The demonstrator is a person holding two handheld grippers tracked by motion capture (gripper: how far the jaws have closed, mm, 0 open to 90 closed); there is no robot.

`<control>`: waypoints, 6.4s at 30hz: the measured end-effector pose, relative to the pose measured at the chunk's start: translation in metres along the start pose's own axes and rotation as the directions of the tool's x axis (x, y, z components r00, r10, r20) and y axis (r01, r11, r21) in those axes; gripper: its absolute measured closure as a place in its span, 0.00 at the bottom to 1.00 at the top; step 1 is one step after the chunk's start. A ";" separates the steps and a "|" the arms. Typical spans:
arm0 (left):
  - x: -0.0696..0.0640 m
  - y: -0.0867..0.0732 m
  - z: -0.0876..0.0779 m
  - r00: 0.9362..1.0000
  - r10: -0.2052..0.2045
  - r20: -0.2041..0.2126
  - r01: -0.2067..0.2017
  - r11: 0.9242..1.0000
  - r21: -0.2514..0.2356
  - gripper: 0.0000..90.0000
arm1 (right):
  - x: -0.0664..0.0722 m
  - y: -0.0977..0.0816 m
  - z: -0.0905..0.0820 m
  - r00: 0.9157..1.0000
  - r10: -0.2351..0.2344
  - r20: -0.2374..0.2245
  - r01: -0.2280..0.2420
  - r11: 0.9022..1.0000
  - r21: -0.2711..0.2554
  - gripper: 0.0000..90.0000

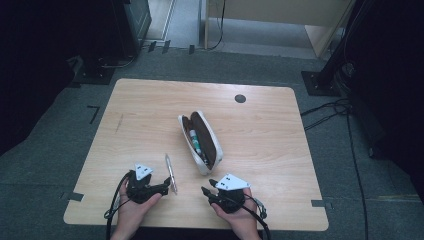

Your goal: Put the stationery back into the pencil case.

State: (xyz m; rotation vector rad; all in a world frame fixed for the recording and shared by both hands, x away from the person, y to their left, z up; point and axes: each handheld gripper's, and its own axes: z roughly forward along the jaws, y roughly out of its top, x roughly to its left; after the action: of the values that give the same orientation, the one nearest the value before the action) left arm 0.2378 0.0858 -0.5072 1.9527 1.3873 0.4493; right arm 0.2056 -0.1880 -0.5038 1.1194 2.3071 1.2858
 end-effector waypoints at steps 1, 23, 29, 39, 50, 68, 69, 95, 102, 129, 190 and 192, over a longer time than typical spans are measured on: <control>-0.002 0.000 0.001 1.000 0.007 0.000 -0.007 1.000 0.004 0.18 | 0.000 -0.001 0.000 1.000 0.002 -0.001 -0.002 1.000 -0.003 0.67; -0.021 0.001 0.003 0.999 0.030 -0.013 -0.030 0.999 -0.026 0.21 | -0.004 -0.004 -0.004 1.000 0.014 0.017 -0.014 1.000 -0.009 0.67; -0.030 -0.001 0.010 0.998 0.054 -0.029 -0.054 0.999 -0.005 0.22 | -0.003 -0.006 -0.002 1.000 0.012 0.021 -0.012 1.000 0.001 0.67; -0.030 -0.003 0.010 0.996 0.089 -0.012 -0.089 0.996 -0.003 0.48 | -0.005 -0.007 -0.002 1.000 0.018 0.020 -0.018 1.000 0.001 0.67; -0.015 -0.003 0.004 0.995 0.090 0.048 -0.091 0.996 0.015 0.76 | -0.005 -0.007 0.000 1.000 0.020 0.020 -0.020 1.000 0.002 0.67; 0.002 -0.010 -0.005 0.915 0.257 0.310 -0.272 0.962 0.007 0.86 | -0.008 -0.006 -0.001 0.999 0.032 0.027 -0.032 0.999 -0.001 0.67; 0.002 -0.010 -0.005 0.904 0.275 0.328 -0.291 0.957 0.000 0.86 | -0.008 -0.006 -0.001 0.999 0.029 0.026 -0.029 1.000 -0.002 0.67; 0.011 -0.015 -0.009 0.840 0.412 0.353 -0.426 0.904 -0.041 0.75 | 0.000 0.000 0.012 0.998 -0.007 -0.061 0.007 1.000 -0.003 0.61; 0.006 -0.015 -0.010 0.819 0.429 0.383 -0.451 0.892 -0.035 0.86 | -0.001 -0.001 0.009 0.998 -0.005 -0.056 0.004 1.000 -0.008 0.61; 0.034 -0.015 -0.010 0.855 0.432 0.287 -0.439 0.898 -0.043 0.48 | 0.000 0.002 0.030 0.985 -0.113 -0.130 0.121 0.991 0.060 0.47; 0.102 -0.016 -0.017 0.989 0.145 -0.017 -0.145 0.989 -0.014 0.27 | 0.025 -0.002 0.036 0.982 -0.123 -0.144 0.137 0.987 0.087 0.90; 0.102 -0.016 -0.017 0.989 0.145 -0.018 -0.145 0.989 -0.013 0.27 | 0.027 -0.002 0.036 0.981 -0.138 -0.133 0.150 0.985 0.085 0.90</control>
State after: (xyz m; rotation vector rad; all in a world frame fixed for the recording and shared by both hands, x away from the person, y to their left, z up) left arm 0.2533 0.1887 -0.5175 2.0506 1.2534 0.5431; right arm 0.2066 -0.1470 -0.5223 0.9022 2.5138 1.2384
